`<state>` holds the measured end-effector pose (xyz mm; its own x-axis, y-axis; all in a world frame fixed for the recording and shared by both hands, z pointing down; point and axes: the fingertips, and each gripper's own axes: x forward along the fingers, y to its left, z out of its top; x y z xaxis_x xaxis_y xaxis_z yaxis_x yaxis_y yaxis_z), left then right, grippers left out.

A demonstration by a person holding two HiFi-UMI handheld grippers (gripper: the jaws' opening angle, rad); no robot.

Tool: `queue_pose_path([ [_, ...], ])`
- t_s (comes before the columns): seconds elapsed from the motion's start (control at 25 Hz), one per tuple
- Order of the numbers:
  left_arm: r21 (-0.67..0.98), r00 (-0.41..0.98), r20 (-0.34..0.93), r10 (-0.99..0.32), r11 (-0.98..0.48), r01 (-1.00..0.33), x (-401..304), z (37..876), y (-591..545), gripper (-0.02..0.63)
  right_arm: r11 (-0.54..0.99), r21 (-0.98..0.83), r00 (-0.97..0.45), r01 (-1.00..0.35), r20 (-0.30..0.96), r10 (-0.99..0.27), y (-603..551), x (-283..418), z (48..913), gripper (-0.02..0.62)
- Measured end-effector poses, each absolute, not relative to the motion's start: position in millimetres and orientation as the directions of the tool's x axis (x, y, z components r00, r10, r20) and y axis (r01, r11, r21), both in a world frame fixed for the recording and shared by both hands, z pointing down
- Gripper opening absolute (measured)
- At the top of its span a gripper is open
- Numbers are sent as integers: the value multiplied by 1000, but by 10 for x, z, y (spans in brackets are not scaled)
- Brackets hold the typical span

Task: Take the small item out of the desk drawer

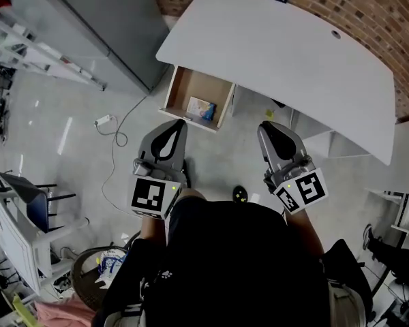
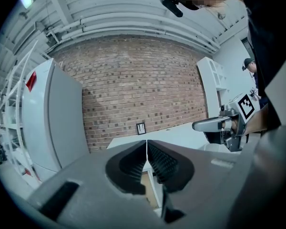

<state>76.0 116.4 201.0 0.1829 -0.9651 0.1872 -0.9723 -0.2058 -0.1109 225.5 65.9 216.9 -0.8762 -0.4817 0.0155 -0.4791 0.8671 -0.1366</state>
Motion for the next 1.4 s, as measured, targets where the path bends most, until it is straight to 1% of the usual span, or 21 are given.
queue_pose_path([
  [0.2, -128, 264, 228, -937, -298, -946, 346, 2113, 966, 8, 822, -150, -834, -550, 47, -549, 567, 1896, 2247, 26],
  [0.72, -29, 407, 263, -875, -429, -903, -417, 2376, 602, 9, 749, -157, -766, -643, 125, -631, 375, 1089, 2393, 28],
  [1.04, -7, 505, 259, -823, -525, -851, -667, 2432, 465, 10, 676, -147, -692, -722, 139, -709, 361, 832, 2386, 28],
  [1.4, -14, 628, 281, -726, -657, -754, -905, 2521, 369, 12, 550, -131, -565, -825, 149, -812, 425, 667, 2421, 28],
])
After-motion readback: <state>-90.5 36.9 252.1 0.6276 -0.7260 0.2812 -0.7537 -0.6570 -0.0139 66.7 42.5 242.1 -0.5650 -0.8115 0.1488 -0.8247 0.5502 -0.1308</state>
